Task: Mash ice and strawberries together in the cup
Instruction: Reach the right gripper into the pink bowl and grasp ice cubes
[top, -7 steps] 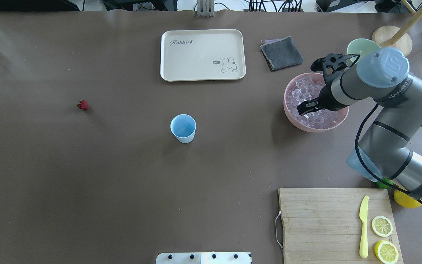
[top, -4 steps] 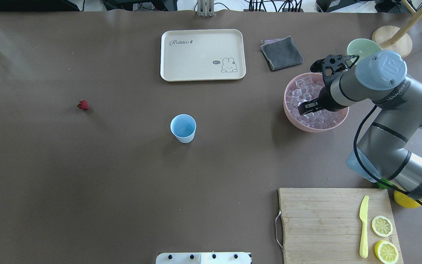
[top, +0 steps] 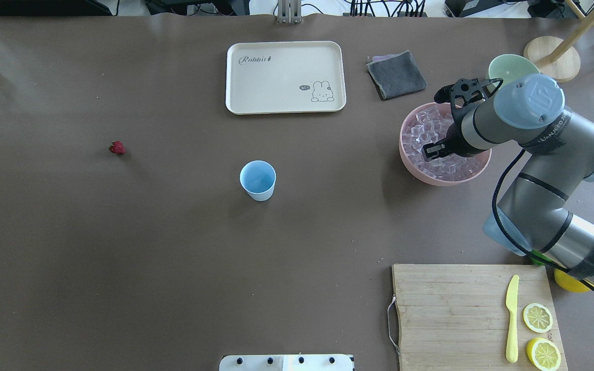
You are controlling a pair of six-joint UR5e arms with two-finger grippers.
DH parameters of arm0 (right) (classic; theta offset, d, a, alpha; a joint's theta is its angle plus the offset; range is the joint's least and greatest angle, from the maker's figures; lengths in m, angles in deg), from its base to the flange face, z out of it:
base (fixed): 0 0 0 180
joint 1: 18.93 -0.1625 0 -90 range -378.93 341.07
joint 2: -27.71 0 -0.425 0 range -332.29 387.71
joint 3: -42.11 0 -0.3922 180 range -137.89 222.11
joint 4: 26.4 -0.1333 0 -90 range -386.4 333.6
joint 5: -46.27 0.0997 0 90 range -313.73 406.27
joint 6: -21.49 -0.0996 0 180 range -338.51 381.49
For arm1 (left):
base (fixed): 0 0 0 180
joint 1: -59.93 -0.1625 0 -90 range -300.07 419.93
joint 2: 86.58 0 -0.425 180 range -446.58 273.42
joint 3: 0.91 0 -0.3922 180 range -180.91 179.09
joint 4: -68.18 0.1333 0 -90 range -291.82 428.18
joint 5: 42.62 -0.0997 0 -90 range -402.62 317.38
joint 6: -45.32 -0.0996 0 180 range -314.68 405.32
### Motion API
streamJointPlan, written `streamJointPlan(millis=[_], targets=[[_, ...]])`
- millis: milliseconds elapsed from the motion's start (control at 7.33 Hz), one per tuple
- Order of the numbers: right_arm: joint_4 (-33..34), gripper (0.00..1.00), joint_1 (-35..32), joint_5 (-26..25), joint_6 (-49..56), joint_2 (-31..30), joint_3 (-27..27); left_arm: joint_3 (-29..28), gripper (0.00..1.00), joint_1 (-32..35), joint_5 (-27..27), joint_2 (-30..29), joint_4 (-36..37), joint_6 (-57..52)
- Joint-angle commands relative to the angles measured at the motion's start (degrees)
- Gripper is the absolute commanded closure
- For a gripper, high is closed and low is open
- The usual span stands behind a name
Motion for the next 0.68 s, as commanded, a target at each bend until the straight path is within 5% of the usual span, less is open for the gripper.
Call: streamJointPlan(millis=[0, 137, 546], targets=[[0.0, 0.50, 0.0, 0.0, 0.0, 0.1, -0.2, -0.2, 0.02, -0.1, 0.0, 0.0, -0.1, 0.0], [0.0, 0.50, 0.0, 0.0, 0.0, 0.0, -0.2, -0.2, 0.02, -0.1, 0.0, 0.0, -0.1, -0.1], [0.3, 0.99, -1.5, 1.4, 0.6, 0.3, 1.5, -0.2, 0.02, -0.1, 0.0, 0.0, -0.1, -0.1]])
